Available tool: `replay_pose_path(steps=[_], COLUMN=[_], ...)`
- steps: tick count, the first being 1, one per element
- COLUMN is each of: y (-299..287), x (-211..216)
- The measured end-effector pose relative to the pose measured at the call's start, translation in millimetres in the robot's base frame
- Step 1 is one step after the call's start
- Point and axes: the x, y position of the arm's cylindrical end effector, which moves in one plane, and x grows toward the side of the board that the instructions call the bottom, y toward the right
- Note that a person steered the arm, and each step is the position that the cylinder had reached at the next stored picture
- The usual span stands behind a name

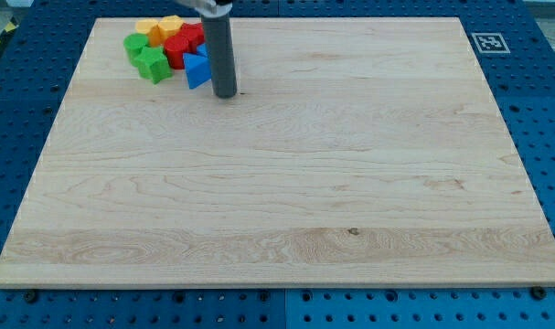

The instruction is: Move your arm to the left side of the yellow heart

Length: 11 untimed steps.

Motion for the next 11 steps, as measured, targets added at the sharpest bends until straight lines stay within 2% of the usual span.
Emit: replay_pose_path(steps=[1,2,3,4,5,6,7,8,9,11], y=[-31,-94,-124,-164,-205,-224,-215,-211,-202,-143], x=[35,40,37,8,-57,-83,-103,-145,-167,-164])
